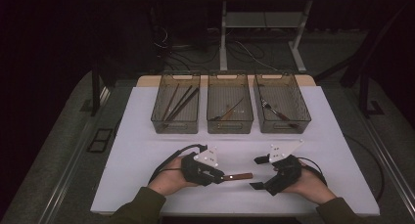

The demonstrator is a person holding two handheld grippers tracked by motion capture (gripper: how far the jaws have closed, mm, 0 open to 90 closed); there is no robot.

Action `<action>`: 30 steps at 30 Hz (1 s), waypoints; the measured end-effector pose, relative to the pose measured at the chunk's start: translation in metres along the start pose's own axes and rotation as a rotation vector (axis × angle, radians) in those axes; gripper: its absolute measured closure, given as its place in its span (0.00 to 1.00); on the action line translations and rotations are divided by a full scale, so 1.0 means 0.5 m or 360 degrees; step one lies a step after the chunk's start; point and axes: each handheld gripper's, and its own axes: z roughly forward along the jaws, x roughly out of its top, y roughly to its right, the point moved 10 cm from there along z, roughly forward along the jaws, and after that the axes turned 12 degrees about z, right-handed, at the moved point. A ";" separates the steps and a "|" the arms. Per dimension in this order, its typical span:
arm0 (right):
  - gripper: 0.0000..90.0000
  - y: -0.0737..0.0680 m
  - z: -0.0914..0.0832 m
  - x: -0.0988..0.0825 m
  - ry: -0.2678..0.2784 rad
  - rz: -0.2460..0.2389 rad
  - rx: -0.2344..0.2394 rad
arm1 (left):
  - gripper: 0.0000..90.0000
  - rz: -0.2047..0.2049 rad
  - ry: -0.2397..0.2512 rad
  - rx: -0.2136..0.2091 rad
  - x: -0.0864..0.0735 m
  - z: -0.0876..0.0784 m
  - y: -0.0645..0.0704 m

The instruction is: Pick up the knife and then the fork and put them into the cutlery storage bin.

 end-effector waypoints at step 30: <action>0.82 -0.054 0.060 0.009 -0.0289 -0.0273 0.0273 | 0.86 0.0131 0.0034 -0.0123 0.060 0.020 0.014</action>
